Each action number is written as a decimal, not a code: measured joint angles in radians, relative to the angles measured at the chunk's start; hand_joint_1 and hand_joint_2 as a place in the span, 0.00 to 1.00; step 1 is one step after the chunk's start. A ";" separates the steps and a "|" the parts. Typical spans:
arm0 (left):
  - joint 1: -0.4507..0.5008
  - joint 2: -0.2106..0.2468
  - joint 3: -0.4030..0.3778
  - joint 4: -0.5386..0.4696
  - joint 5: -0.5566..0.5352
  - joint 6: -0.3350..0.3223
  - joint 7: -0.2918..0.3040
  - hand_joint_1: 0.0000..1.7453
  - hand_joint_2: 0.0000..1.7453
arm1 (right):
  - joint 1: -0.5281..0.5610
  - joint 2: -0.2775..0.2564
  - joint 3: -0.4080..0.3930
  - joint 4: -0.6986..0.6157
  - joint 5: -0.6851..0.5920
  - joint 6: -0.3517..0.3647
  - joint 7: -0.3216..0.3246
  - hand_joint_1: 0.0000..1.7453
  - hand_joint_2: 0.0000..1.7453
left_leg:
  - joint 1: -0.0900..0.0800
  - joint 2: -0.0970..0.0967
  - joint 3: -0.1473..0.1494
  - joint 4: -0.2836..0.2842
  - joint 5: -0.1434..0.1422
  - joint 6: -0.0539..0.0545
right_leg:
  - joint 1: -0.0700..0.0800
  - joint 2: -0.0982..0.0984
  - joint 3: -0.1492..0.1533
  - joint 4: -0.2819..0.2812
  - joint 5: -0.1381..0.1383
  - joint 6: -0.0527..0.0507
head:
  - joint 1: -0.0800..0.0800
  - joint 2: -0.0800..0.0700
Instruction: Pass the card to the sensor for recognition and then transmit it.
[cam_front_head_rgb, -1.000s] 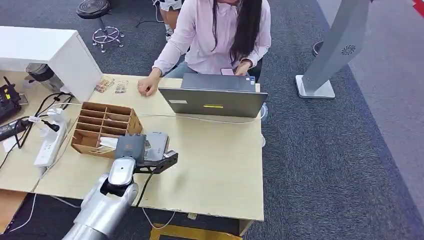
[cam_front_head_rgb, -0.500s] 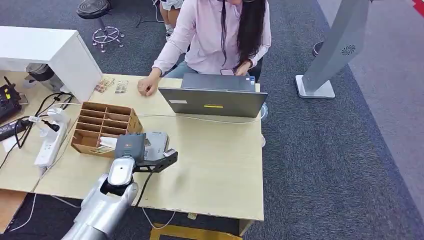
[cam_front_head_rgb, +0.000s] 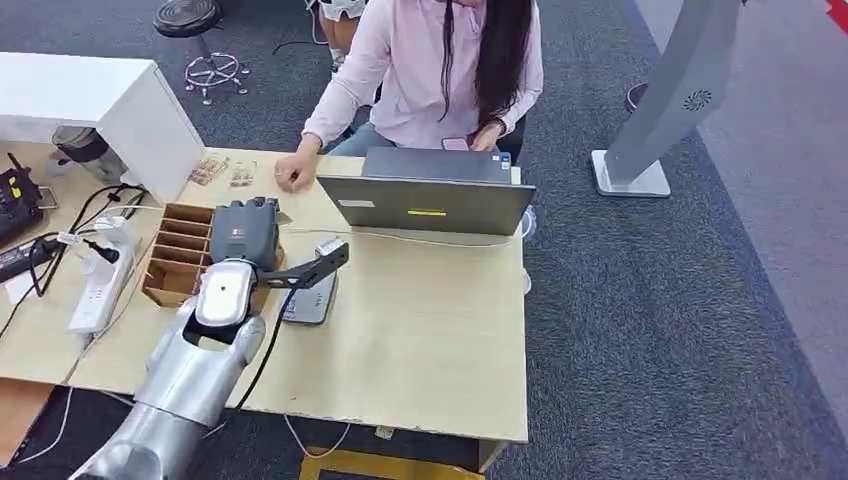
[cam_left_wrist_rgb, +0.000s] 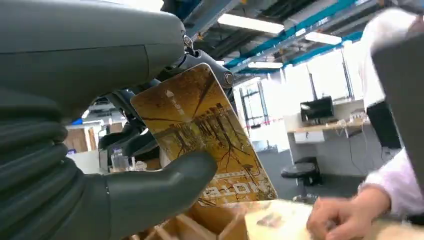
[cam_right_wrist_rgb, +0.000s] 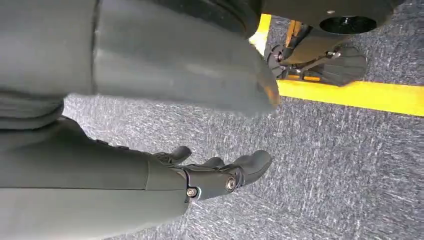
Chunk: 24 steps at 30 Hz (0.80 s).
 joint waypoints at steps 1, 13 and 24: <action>-0.018 0.004 -0.005 -0.003 0.000 0.002 0.001 1.00 1.00 | 0.000 0.000 0.000 0.000 0.004 0.002 -0.002 0.00 1.00 | 0.000 0.000 0.000 0.000 0.000 0.000 | 0.000 0.000 0.000 0.000 0.000 0.000 | 0.000 0.000; -0.214 0.032 -0.058 0.009 0.000 -0.021 0.016 1.00 1.00 | 0.000 0.000 0.003 0.000 0.036 0.017 -0.010 0.00 1.00 | 0.000 0.000 0.000 0.000 0.001 -0.001 | 0.000 0.000 0.000 0.000 0.001 -0.001 | 0.000 0.000; -0.266 0.030 -0.085 0.045 0.000 -0.024 0.019 1.00 1.00 | 0.000 0.000 0.007 0.000 0.043 0.020 0.008 0.00 1.00 | 0.000 0.000 0.000 0.000 0.001 -0.001 | 0.000 0.001 0.000 0.000 0.001 -0.001 | 0.000 0.000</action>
